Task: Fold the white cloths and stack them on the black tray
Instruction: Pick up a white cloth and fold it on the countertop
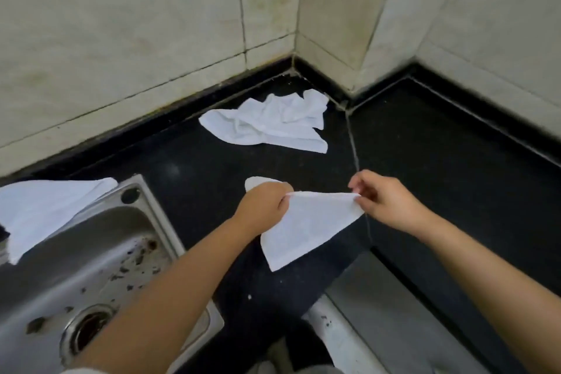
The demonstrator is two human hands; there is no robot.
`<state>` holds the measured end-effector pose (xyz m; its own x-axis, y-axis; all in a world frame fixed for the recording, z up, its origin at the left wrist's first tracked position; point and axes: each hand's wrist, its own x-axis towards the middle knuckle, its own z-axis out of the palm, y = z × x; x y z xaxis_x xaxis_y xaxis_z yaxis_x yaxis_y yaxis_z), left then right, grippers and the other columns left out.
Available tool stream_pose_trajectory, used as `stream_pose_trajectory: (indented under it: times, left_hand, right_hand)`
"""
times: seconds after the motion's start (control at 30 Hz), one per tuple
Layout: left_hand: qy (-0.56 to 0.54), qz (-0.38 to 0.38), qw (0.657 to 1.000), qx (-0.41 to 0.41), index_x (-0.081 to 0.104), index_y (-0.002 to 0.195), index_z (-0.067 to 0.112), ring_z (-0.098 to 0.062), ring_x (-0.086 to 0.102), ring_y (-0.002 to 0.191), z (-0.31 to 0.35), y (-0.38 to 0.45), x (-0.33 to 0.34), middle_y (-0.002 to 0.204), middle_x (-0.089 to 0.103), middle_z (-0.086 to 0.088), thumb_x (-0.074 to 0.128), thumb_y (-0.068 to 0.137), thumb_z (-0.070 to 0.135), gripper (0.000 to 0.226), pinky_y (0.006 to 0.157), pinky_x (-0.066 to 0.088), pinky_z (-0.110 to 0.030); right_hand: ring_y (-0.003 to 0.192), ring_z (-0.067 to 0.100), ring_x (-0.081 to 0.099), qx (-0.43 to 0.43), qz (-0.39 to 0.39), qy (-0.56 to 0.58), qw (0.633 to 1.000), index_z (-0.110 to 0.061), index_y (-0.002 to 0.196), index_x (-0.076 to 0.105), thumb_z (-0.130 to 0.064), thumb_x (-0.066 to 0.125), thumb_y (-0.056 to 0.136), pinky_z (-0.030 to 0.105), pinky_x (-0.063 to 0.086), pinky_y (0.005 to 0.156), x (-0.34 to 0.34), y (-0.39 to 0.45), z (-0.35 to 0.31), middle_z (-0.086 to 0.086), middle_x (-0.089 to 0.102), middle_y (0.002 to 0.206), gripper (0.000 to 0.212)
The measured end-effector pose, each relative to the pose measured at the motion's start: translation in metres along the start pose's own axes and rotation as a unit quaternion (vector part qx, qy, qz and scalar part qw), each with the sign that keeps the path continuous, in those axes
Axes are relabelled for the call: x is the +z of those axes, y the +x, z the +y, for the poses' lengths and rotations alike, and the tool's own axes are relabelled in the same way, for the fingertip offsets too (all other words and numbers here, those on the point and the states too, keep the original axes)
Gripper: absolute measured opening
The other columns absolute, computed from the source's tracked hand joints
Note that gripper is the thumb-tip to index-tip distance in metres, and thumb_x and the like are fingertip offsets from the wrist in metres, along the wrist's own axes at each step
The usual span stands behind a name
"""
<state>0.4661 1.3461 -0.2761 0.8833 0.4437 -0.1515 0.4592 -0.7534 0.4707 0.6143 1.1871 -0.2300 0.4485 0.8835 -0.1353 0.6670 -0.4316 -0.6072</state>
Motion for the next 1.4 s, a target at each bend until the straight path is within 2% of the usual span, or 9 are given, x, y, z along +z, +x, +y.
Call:
stream_pose_trajectory:
  times: [0.13,0.3,0.5,0.73,0.87,0.97,1.13,1.27,1.4]
  left_hand:
    - [0.073,-0.022,0.994,0.084,0.044,0.07,0.015,-0.026,0.049,0.081,0.066,0.015,0.001,0.073,0.05,-0.001,0.034,0.09,0.01,0.023,0.069,0.036,-0.035]
    - [0.11,-0.007,0.974,0.197,0.051,0.102,0.006,-0.033,0.056,0.094,0.183,0.044,0.009,0.104,0.059,-0.014,0.035,0.091,0.002,0.02,0.078,0.045,-0.042]
    - [0.038,0.032,0.947,0.317,0.056,0.106,0.003,-0.033,0.057,0.094,0.301,0.059,0.03,0.104,0.061,-0.015,0.037,0.092,0.006,0.023,0.079,0.047,-0.042]
    - [0.159,-0.171,0.902,0.363,0.061,0.107,0.008,-0.029,0.058,0.102,0.323,0.044,0.129,0.112,0.064,-0.012,0.039,0.095,0.009,0.025,0.084,0.044,-0.034]
    - [0.237,-0.364,0.838,0.331,0.062,0.099,0.009,-0.025,0.055,0.095,0.309,0.034,0.179,0.112,0.063,-0.014,0.04,0.095,0.01,0.022,0.082,0.042,-0.031]
    - [0.237,-0.442,0.815,0.291,0.062,0.103,0.005,-0.016,0.048,0.086,0.311,0.035,0.194,0.105,0.062,-0.013,0.039,0.098,0.015,0.025,0.073,0.039,-0.027]
    - [0.249,-0.472,0.811,0.24,0.054,0.115,0.003,-0.018,0.045,0.092,0.325,0.062,0.205,0.119,0.055,-0.016,0.028,0.101,0.016,0.032,0.079,0.034,-0.027]
    - [0.255,-0.358,0.857,0.267,0.057,0.119,0.006,-0.024,0.053,0.111,0.337,0.084,0.212,0.123,0.054,-0.013,0.031,0.1,0.013,0.033,0.091,0.041,-0.029]
    - [0.264,-0.276,0.876,0.294,0.058,0.116,0.008,-0.023,0.055,0.108,0.342,0.103,0.222,0.121,0.054,-0.012,0.036,0.099,0.014,0.029,0.09,0.044,-0.028]
  right_hand:
    - [0.082,0.021,0.058,0.084,0.087,-0.044,0.992,-0.001,0.094,0.065,-0.002,0.056,0.085,0.006,0.04,0.061,-0.034,-0.065,0.042,0.001,0.057,0.085,0.012]
    - [0.093,0.03,0.058,0.195,0.275,-0.096,0.937,0.002,0.098,0.067,0.001,0.05,0.087,0.023,0.036,0.074,-0.088,-0.135,0.088,0.019,0.064,0.097,0.02]
    - [0.093,0.036,0.058,0.261,0.451,-0.131,0.844,0.006,0.097,0.065,0.004,0.049,0.085,0.028,0.036,0.075,-0.14,-0.227,0.131,0.025,0.064,0.097,0.02]
    - [0.087,0.036,0.064,0.291,0.25,-0.094,0.919,0.003,0.09,0.067,0.006,0.054,0.081,0.034,0.048,0.078,-0.069,-0.327,0.209,0.022,0.068,0.092,0.016]
    - [0.099,0.022,0.059,0.314,0.04,0.007,0.949,-0.003,0.105,0.064,-0.003,0.048,0.087,0.017,0.036,0.078,-0.025,-0.352,0.24,0.012,0.065,0.109,0.024]
    - [0.087,0.011,0.051,0.333,-0.053,0.057,0.94,-0.003,0.104,0.065,-0.003,0.049,0.086,0.009,0.035,0.066,-0.03,-0.357,0.252,0.005,0.059,0.097,0.024]
    - [0.084,0.015,0.051,0.386,0.025,0.038,0.921,0.003,0.095,0.066,-0.002,0.049,0.085,0.018,0.037,0.067,-0.047,-0.342,0.28,0.003,0.059,0.085,0.02]
    - [0.102,0.028,0.056,0.441,0.12,0.015,0.889,0.001,0.102,0.064,-0.003,0.043,0.088,0.031,0.044,0.082,-0.045,-0.319,0.291,0.013,0.06,0.106,0.025]
    - [0.106,0.03,0.051,0.475,0.175,-0.008,0.862,0.001,0.102,0.063,-0.002,0.042,0.09,0.033,0.044,0.082,-0.042,-0.304,0.299,0.018,0.056,0.111,0.025]
